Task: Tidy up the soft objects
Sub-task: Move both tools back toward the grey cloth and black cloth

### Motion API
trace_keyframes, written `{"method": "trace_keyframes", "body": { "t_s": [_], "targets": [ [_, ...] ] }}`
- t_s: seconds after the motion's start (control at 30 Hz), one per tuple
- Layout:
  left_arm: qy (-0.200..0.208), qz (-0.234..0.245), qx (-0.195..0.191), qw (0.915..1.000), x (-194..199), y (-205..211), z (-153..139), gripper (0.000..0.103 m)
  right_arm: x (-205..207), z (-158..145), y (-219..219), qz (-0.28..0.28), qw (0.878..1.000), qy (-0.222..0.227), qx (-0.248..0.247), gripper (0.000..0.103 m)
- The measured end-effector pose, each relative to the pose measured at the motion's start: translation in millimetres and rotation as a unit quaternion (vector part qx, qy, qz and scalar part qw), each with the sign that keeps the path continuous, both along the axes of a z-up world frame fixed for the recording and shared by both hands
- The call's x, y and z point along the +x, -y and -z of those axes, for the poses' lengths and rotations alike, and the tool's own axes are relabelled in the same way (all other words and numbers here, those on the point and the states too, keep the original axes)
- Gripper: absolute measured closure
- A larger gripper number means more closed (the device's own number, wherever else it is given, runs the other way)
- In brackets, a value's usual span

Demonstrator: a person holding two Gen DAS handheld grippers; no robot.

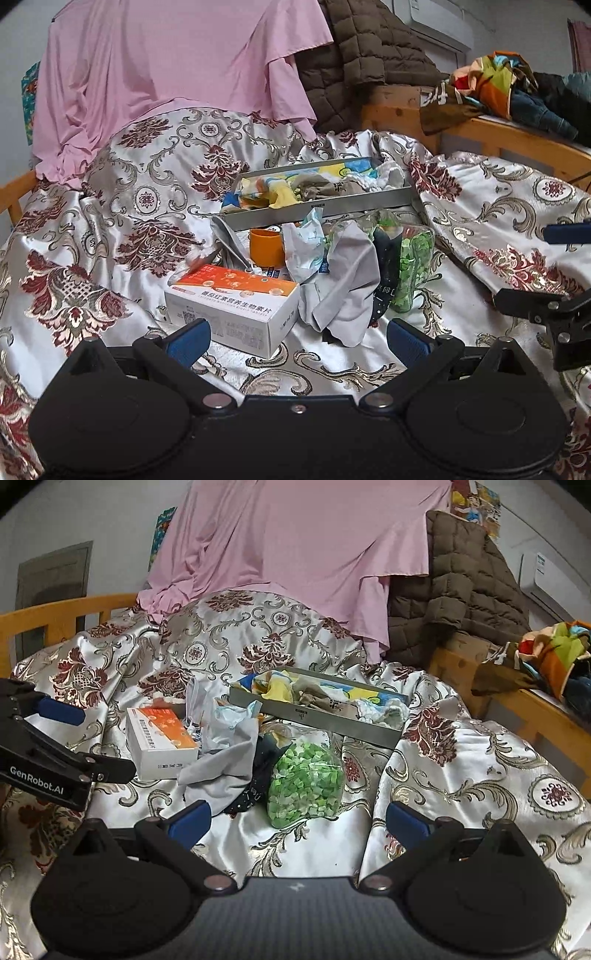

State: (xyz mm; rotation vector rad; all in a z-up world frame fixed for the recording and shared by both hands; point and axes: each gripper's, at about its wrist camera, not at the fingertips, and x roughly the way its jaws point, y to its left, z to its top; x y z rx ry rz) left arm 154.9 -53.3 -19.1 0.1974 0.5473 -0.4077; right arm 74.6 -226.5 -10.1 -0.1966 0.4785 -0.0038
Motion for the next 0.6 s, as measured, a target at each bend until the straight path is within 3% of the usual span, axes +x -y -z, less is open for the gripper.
{"method": "trace_keyframes", "body": {
  "t_s": [0.4, 0.6],
  "targets": [
    [0.007, 0.034, 0.031, 0.9989, 25, 16, 3, 0.002, 28, 10, 7, -0.032, 0.999, -0.01, -0.041, 0.0],
    [0.017, 0.076, 0.059, 0.9952, 35, 31, 3, 0.002, 42, 21, 8, -0.078, 0.992, -0.001, -0.097, 0.0]
  ]
}}
